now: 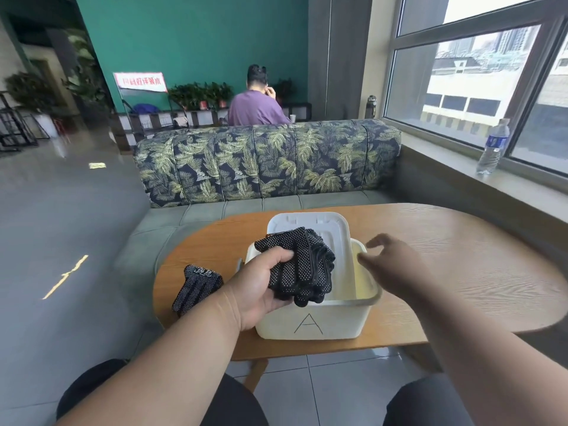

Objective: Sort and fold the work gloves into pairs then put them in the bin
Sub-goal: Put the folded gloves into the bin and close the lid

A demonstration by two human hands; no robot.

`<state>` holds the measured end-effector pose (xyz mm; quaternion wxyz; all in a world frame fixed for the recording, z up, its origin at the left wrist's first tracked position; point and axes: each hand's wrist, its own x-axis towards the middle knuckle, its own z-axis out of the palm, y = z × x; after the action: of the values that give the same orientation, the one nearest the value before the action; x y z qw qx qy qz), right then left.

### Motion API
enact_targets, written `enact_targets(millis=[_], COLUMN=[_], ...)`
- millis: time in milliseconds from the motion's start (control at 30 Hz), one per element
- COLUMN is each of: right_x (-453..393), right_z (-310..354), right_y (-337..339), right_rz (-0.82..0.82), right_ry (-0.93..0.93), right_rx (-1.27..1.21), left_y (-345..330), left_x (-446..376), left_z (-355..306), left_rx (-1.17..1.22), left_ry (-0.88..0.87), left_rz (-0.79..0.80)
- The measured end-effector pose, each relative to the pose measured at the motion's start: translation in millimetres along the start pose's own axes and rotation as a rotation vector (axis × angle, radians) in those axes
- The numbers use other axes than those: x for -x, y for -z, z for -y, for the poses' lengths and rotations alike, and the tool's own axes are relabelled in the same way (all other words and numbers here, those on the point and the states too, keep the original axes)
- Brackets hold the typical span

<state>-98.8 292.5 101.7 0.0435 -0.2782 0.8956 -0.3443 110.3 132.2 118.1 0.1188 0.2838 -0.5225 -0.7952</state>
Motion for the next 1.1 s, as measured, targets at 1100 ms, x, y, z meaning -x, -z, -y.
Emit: enact_targets(millis=[1100], right_x=[-94.0], right_z=[-2.0], right_y=[1.4], right_rz=[0.051], right_ry=[-0.274], right_rx=[-2.084], left_y=[-41.0], left_x=[-84.9], left_z=[-1.3], left_rx=[-0.291], left_ry=[0.379], left_rz=[-0.073])
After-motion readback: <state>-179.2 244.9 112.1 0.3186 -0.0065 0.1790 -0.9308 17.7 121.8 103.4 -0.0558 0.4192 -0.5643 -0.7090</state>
